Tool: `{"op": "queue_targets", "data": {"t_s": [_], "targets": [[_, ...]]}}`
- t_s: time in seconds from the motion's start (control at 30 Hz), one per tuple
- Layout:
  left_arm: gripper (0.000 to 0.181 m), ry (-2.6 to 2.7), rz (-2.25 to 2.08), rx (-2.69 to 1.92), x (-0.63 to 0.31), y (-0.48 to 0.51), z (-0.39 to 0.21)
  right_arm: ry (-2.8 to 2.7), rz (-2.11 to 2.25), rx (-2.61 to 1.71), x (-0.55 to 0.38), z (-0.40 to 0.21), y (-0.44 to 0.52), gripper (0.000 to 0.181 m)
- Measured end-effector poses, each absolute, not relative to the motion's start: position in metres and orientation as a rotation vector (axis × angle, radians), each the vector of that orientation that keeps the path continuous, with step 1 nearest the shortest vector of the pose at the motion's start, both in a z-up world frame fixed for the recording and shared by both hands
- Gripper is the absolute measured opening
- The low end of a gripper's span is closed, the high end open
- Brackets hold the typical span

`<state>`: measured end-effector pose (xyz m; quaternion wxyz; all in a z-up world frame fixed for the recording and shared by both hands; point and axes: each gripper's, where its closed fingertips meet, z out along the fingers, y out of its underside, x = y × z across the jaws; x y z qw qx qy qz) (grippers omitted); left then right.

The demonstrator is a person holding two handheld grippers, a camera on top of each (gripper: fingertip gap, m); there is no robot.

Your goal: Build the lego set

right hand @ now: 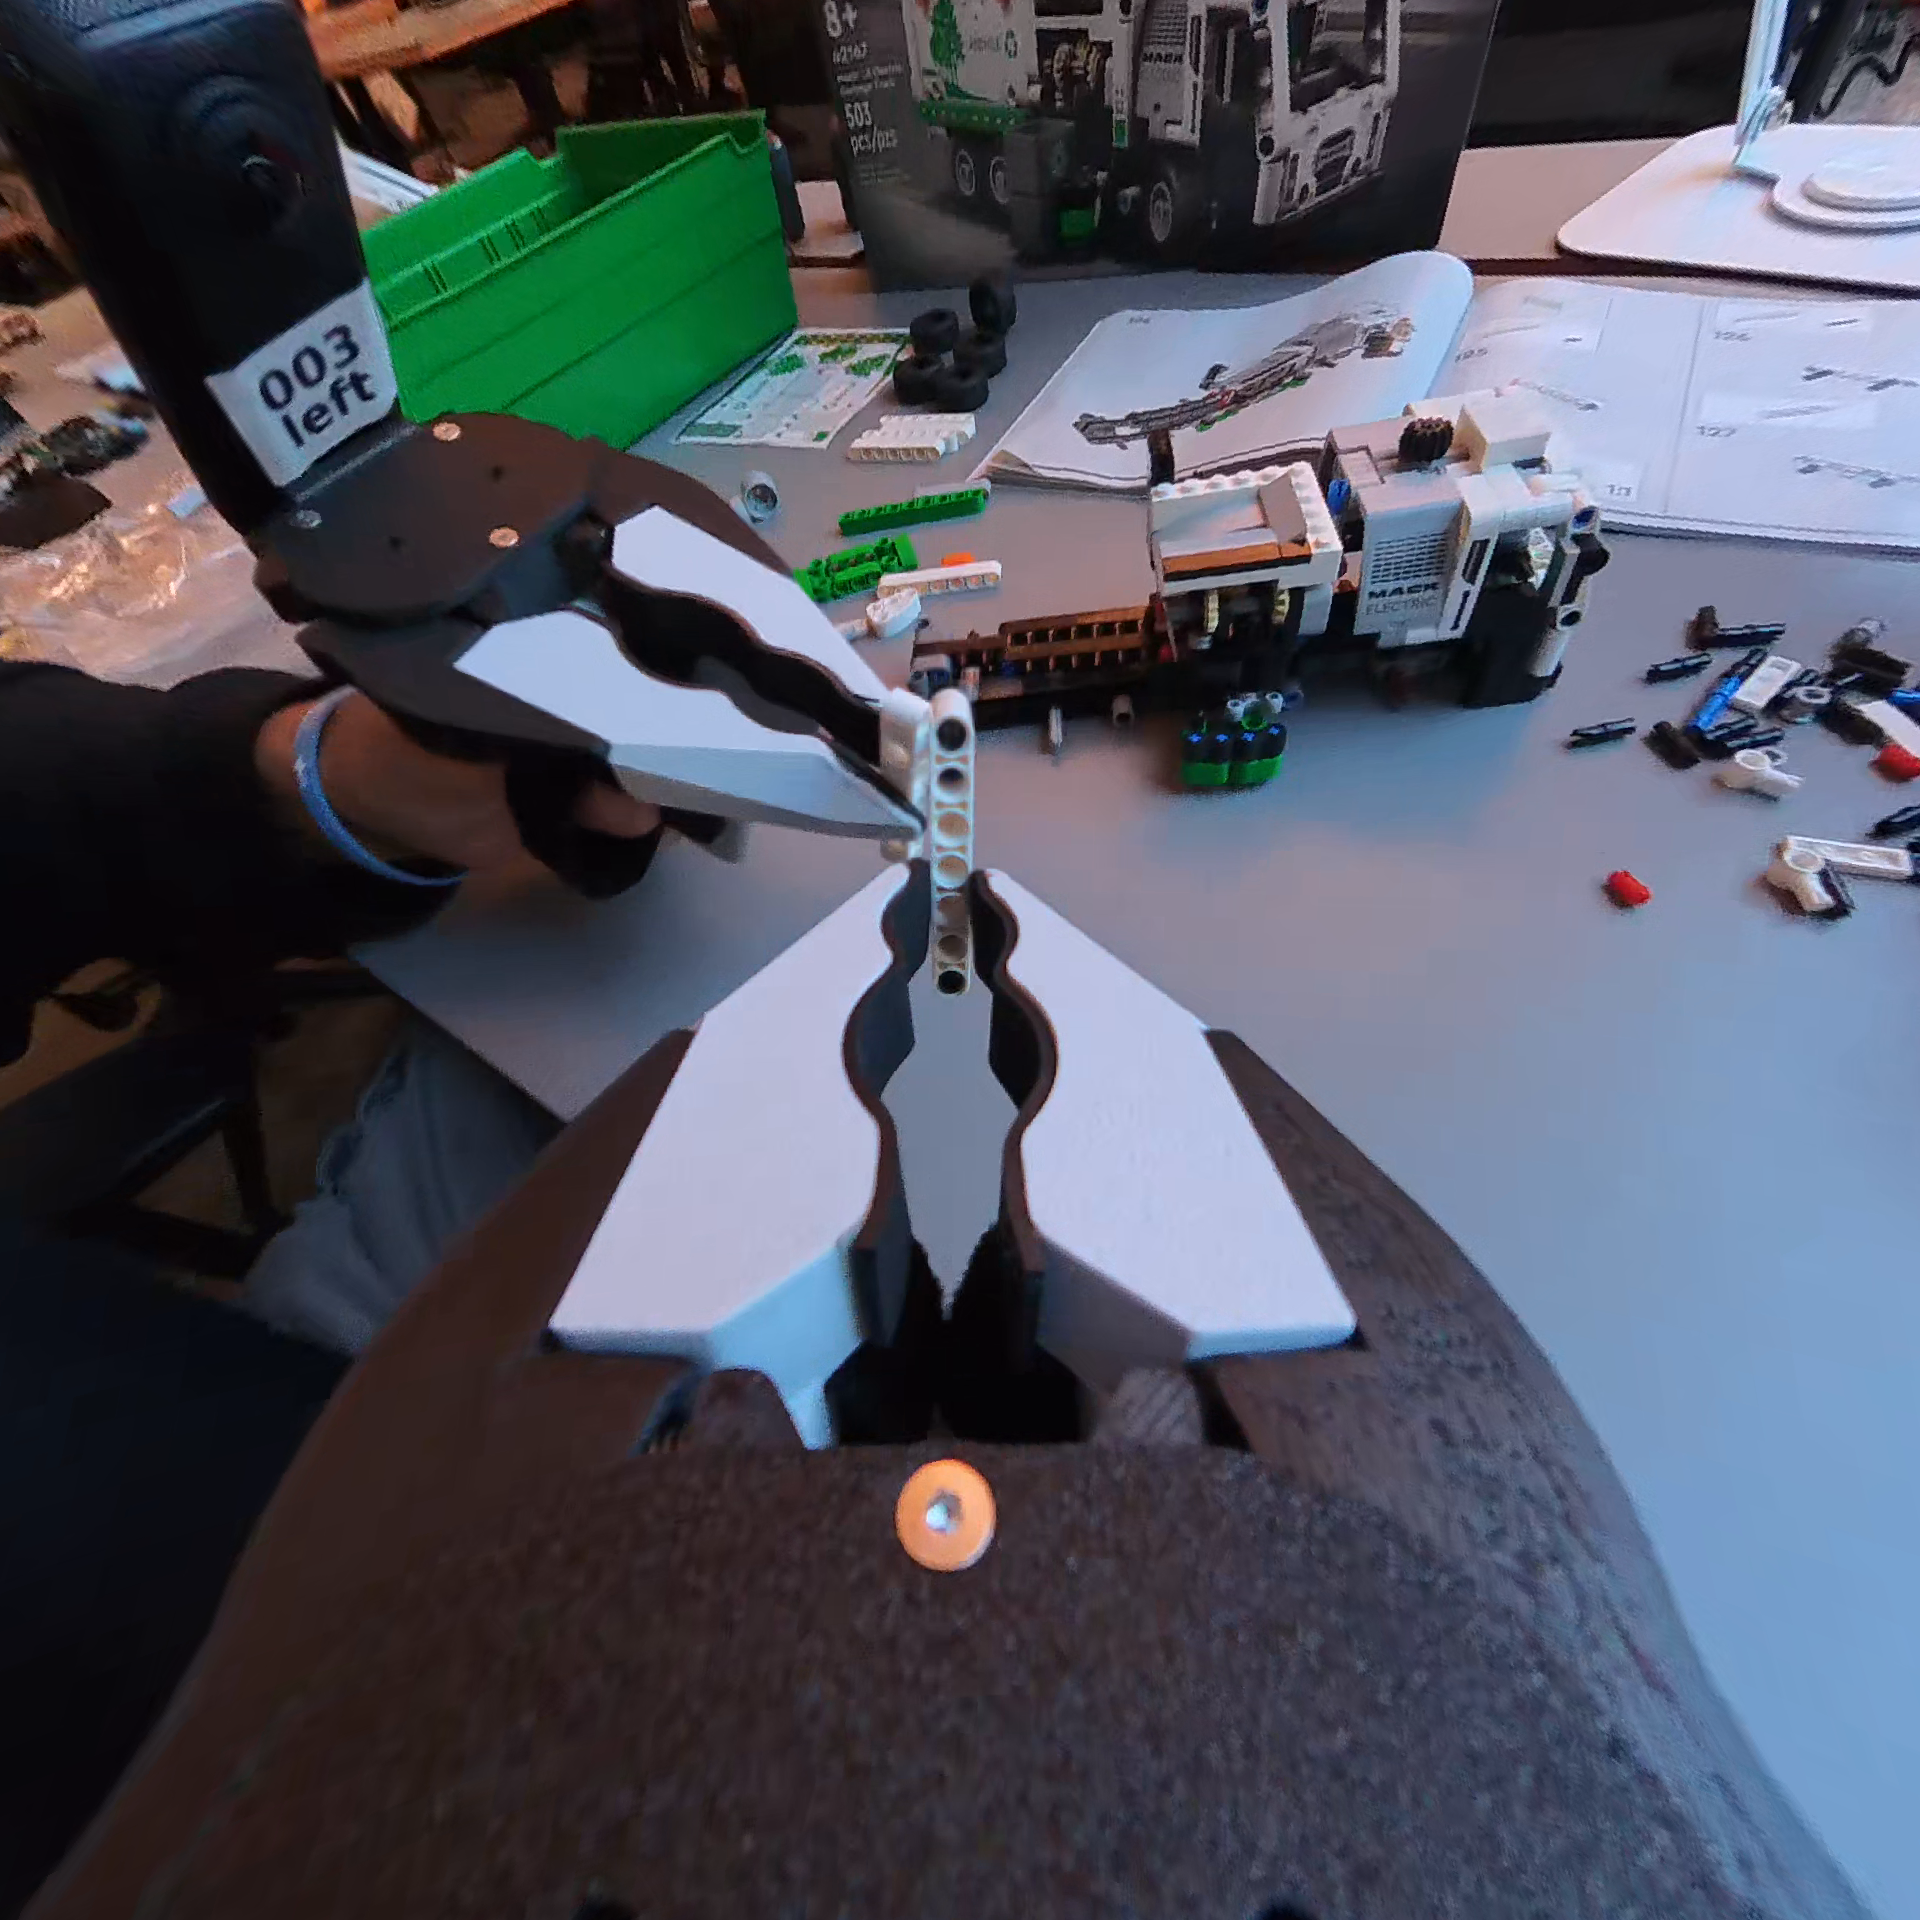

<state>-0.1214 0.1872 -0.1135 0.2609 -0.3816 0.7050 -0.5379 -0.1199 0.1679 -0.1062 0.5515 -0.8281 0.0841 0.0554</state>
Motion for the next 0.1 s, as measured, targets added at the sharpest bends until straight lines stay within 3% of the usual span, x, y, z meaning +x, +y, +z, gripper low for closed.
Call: {"op": "queue_targets", "data": {"t_s": [0.1], "targets": [[0.007,1.864,-1.453,-1.119,-0.1166,0.1980,-0.1149,0.237,0.158,-1.902,-0.1183,-0.1086,0.1801,0.007]]}}
